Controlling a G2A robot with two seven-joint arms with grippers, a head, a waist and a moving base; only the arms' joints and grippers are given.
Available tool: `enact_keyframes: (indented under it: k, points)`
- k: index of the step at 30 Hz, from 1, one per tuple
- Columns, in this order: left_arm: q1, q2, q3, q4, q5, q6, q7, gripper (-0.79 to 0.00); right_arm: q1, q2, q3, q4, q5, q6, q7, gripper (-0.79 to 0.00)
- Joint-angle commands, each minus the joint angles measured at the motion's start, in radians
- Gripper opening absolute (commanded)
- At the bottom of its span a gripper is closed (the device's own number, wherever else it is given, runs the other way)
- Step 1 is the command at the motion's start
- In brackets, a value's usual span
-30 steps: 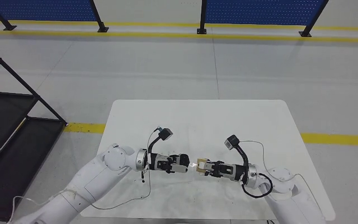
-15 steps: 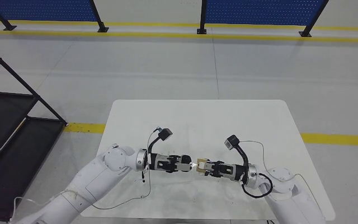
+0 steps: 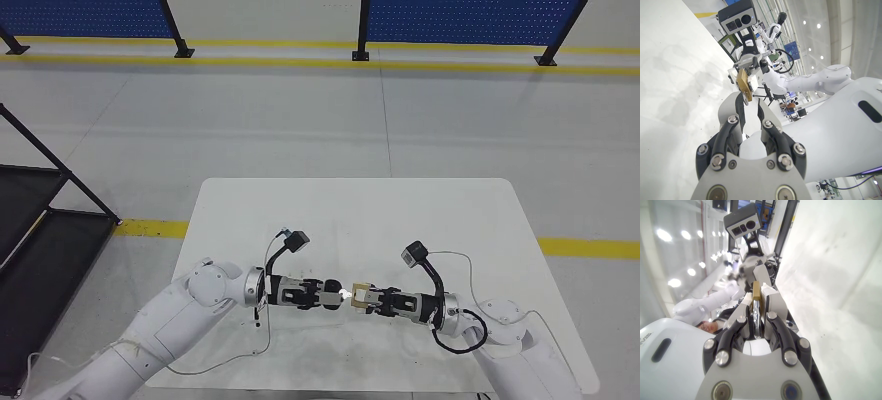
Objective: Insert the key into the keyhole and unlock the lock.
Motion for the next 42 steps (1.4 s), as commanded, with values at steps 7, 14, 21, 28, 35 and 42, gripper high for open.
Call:
enact_keyframes:
  k: [7,14,21,28,35,42]
  points:
    - [-0.011,-0.010,0.008,0.015,-0.001,0.009,0.000,-0.628,0.000,0.000,0.000,0.000,0.000,0.000,0.000,-0.785]
    - [-0.021,-0.019,0.015,0.025,0.001,0.014,-0.005,-0.785,0.000,0.000,0.000,0.000,0.000,0.000,0.000,-0.785]
    - [-0.022,-0.022,0.007,0.026,0.043,0.007,0.001,-0.785,0.000,0.000,0.000,0.000,0.000,0.000,0.000,-0.785]
    - [-0.015,-0.023,-0.010,0.012,0.134,-0.031,0.033,-0.785,0.000,0.000,0.000,0.000,0.000,0.000,0.000,-0.785]
    - [-0.003,-0.021,-0.036,-0.019,0.276,-0.073,0.099,-0.785,0.000,0.000,0.000,0.000,0.000,0.000,0.000,-0.785]
    - [0.019,-0.018,-0.067,-0.062,0.411,-0.121,0.173,-0.785,0.000,0.000,0.000,0.000,0.000,0.000,0.000,-0.785]
